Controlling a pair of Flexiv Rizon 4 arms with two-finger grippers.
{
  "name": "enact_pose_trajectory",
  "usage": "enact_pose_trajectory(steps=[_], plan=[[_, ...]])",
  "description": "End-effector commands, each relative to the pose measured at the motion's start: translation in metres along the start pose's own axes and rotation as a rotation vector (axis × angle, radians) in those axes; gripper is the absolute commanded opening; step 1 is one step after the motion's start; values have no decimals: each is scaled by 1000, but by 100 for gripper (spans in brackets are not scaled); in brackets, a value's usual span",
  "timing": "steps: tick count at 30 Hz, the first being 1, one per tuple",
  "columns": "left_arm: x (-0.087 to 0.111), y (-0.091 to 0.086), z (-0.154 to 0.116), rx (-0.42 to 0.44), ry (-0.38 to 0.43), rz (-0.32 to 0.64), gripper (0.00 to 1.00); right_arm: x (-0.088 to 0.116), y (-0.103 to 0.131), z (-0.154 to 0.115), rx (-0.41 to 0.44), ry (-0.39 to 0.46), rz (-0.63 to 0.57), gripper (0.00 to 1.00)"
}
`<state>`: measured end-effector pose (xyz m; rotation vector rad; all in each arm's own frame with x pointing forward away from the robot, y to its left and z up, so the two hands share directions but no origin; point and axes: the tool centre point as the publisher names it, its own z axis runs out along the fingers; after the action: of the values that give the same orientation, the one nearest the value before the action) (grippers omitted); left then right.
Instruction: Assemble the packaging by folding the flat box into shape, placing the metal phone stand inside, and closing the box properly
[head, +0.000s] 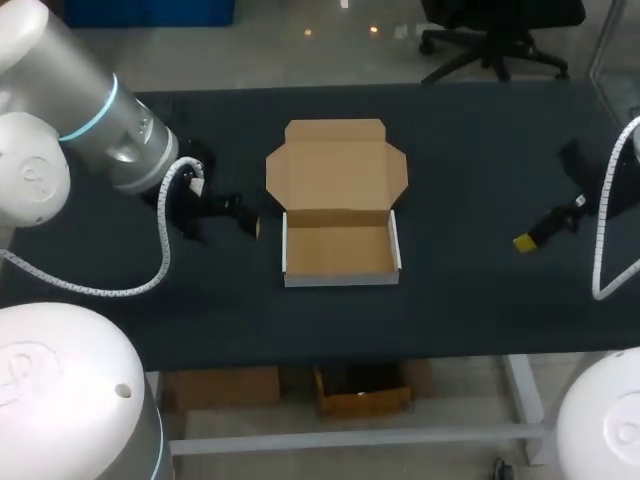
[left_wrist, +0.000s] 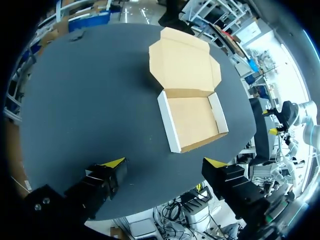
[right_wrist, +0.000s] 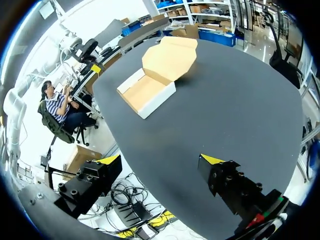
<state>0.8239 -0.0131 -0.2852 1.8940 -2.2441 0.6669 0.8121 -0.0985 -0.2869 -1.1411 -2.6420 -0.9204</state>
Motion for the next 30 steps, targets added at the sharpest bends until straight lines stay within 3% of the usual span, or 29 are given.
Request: enact_pose_trajectory(steps=[1,12,20,30], plan=[[-8,22,-43,98,-13,-19,100,6,-10,-14,-51,-28,19,100],[-17,37,-83,172,-30,-49,100,10,-8,-39,-114,-104,96,100],[-14,40,-100,199,-40,-60,100,9,-2,-48,-140,-87,155,100],[-8,40,-119,229,-63,-55,100,13,-11,-64,-153,-73,279,100]])
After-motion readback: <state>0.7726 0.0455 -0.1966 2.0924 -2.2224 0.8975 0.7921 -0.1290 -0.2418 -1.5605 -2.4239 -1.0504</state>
